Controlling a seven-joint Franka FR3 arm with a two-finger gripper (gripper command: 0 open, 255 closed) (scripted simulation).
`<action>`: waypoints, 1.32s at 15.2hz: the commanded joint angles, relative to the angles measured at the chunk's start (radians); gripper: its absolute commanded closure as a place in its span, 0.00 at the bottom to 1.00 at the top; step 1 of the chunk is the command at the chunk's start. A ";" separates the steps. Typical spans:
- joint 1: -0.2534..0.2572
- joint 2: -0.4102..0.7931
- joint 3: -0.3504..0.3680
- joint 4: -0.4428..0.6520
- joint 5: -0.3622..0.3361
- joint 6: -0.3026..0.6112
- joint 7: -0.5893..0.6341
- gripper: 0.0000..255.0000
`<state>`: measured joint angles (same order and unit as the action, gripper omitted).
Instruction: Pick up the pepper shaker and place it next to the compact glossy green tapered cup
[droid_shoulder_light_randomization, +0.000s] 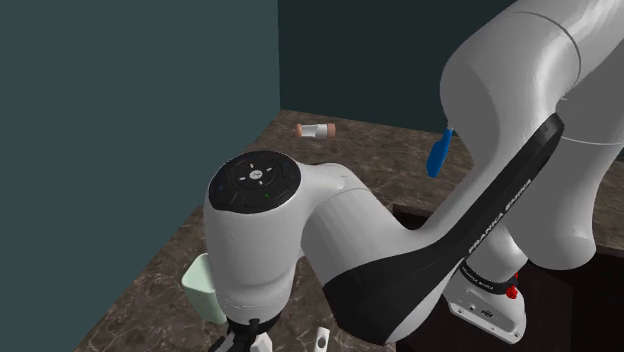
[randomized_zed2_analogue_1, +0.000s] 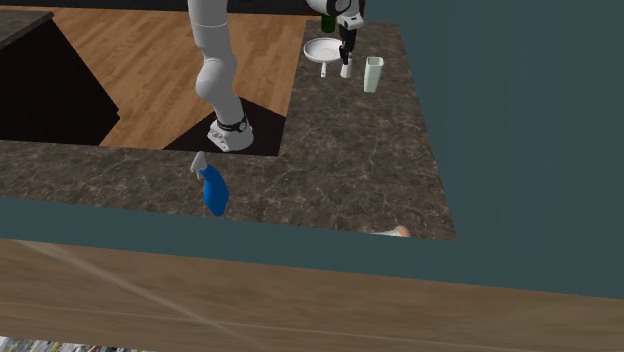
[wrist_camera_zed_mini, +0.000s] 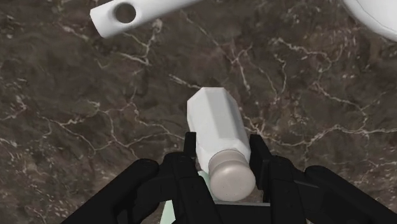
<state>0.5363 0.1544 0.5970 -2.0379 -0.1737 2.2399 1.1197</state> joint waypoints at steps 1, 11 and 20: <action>0.003 0.015 -0.003 -0.012 -0.014 0.024 0.010 1.00; 0.009 0.043 -0.010 -0.031 -0.039 0.065 0.029 1.00; -0.001 -0.003 0.002 -0.012 0.001 0.010 0.002 0.00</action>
<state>0.5383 0.1694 0.5940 -2.0525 -0.1884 2.2674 1.1299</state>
